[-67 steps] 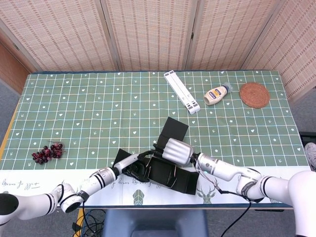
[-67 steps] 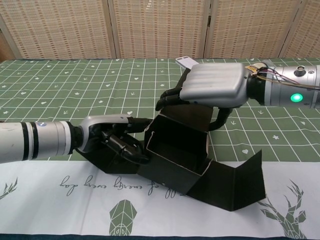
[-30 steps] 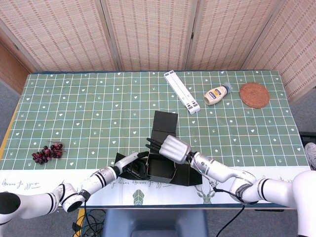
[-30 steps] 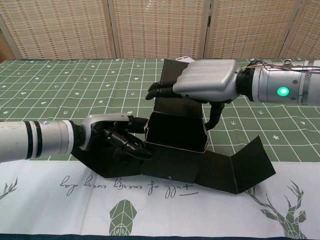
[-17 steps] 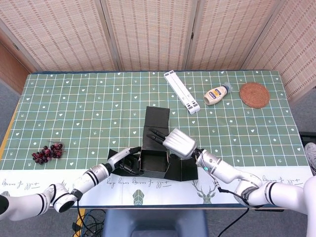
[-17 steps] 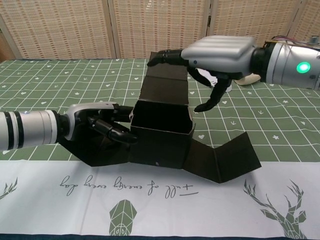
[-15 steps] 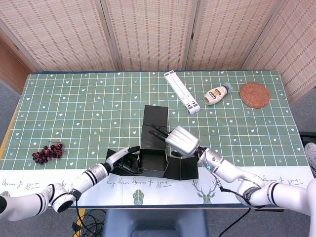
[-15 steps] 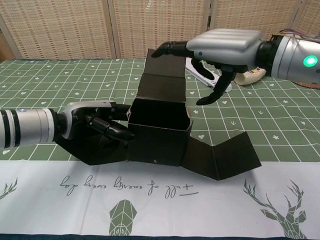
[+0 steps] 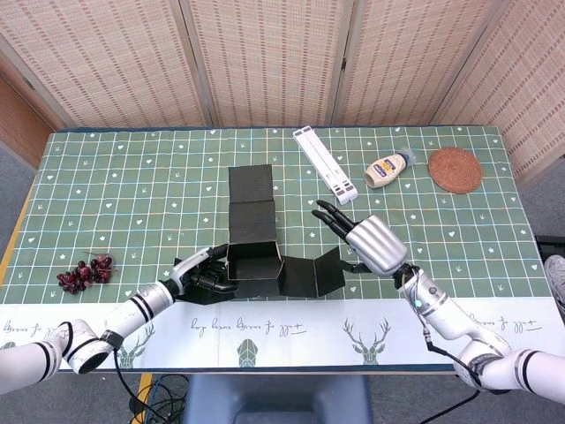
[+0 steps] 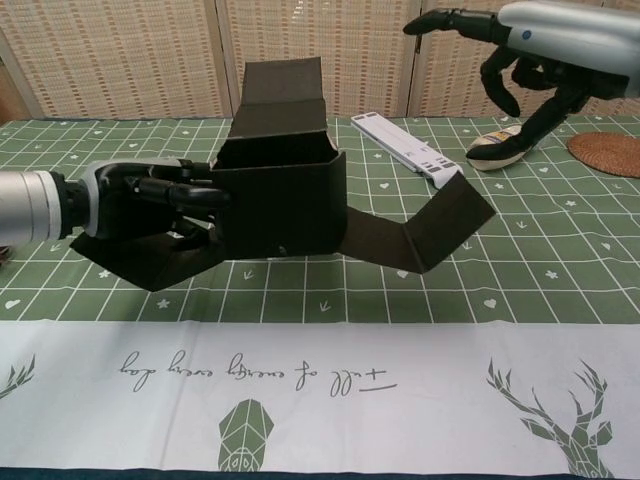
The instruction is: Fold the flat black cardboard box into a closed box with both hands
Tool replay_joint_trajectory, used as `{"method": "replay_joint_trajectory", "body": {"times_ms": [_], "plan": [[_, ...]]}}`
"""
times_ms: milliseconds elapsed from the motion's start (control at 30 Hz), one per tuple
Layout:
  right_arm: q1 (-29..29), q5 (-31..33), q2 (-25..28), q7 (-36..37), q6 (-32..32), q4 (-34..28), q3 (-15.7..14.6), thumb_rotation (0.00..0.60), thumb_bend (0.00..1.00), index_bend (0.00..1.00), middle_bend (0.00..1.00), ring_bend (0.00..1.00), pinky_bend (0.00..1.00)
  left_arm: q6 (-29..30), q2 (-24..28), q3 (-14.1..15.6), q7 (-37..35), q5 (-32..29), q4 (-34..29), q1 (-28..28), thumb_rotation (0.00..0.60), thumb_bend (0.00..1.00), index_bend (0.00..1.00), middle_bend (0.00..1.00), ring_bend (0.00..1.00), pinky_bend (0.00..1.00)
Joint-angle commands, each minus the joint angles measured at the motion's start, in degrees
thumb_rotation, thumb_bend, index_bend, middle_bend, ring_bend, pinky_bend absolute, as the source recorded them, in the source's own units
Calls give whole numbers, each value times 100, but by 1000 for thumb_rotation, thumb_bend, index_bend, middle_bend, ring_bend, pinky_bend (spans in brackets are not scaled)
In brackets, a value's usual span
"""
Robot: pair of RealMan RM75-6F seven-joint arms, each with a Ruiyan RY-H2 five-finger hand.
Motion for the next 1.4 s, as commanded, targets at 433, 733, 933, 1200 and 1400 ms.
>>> {"method": "replay_joint_trajectory", "body": {"times_ms": [433,733,933,1200,1400], "plan": [[-763,10,-329,656,961,358,108,600,214,0,41,706,1000,132,437,75,-1616,303,177,-287,600,95,216,209,532,787],[-760,-25,-1047,482,1071,821,273,600,212,0,17,706,1000,239,541,112,-2377,351,218,-395,600,94,213,209,532,787],[-656,-155,-1879,195,1369,1411,473,600,163,0,0,705,1000,330,631,179,-2599,417,145,-435,600,95,210,209,532,787],[-425,-348,-3053,101,1889,2532,747,600,144,0,0,704,1000,509,717,364,-2820,665,166,-493,600,95,209,209,532,787],[-166,-588,-3358,148,2129,2922,855,600,184,0,0,704,1000,601,654,633,-2268,999,352,-562,600,95,209,210,532,787]]}}
